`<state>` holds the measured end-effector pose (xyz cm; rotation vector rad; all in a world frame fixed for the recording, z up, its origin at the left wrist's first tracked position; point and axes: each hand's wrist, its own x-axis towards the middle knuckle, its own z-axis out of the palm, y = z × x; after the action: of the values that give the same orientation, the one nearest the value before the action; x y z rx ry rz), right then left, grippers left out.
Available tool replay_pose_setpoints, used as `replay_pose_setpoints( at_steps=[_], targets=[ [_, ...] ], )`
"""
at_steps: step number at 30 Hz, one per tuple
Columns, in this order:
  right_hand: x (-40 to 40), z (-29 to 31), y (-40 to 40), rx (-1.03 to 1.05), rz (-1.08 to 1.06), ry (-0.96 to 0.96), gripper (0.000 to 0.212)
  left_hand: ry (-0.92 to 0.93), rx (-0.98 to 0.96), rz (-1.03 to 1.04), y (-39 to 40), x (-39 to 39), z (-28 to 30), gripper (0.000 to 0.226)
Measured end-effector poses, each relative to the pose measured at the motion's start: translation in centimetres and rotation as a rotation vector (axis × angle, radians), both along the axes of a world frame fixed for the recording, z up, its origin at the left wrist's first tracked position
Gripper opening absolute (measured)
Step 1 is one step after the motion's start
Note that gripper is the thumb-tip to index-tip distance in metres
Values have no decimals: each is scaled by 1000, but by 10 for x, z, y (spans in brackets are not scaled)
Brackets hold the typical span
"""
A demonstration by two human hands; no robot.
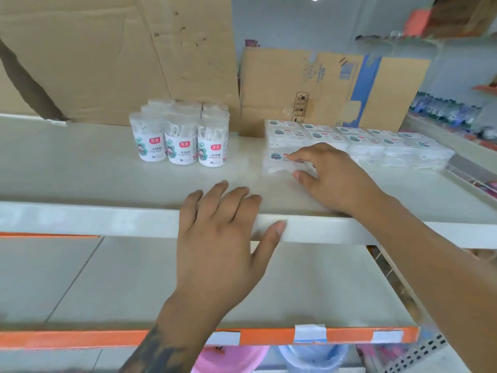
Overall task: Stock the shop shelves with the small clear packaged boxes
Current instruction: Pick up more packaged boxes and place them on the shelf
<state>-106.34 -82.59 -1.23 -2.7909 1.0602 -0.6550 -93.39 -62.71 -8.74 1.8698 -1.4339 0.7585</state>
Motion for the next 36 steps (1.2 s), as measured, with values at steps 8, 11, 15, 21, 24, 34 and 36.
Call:
replay_pose_setpoints(
  at_steps=[8, 11, 15, 21, 24, 34, 36],
  targets=[
    [-2, 2, 5, -21, -107, 9, 33, 18, -5, 7, 1, 2, -2, 47],
    [-1, 2, 6, -21, -107, 8, 33, 17, 16, 24, 2, 2, -1, 48],
    [0, 0, -2, -5, -93, 19, 33, 12, 37, 48, 3, 0, 0, 48],
    [1, -2, -7, 11, -54, -1, 37, 8, 85, 60, 4, -1, 4, 49],
    [-5, 2, 4, -24, -46, -52, 47, 21, 163, 26, 12, 0, 9, 53],
    [37, -13, 162, -256, 122, -85, 56, 157, 242, 147, 115, 66, 30, 60],
    [62, -24, 201, -267, 132, -79, 54, 121, 262, 190, 156, 94, 29, 56]
  ],
)
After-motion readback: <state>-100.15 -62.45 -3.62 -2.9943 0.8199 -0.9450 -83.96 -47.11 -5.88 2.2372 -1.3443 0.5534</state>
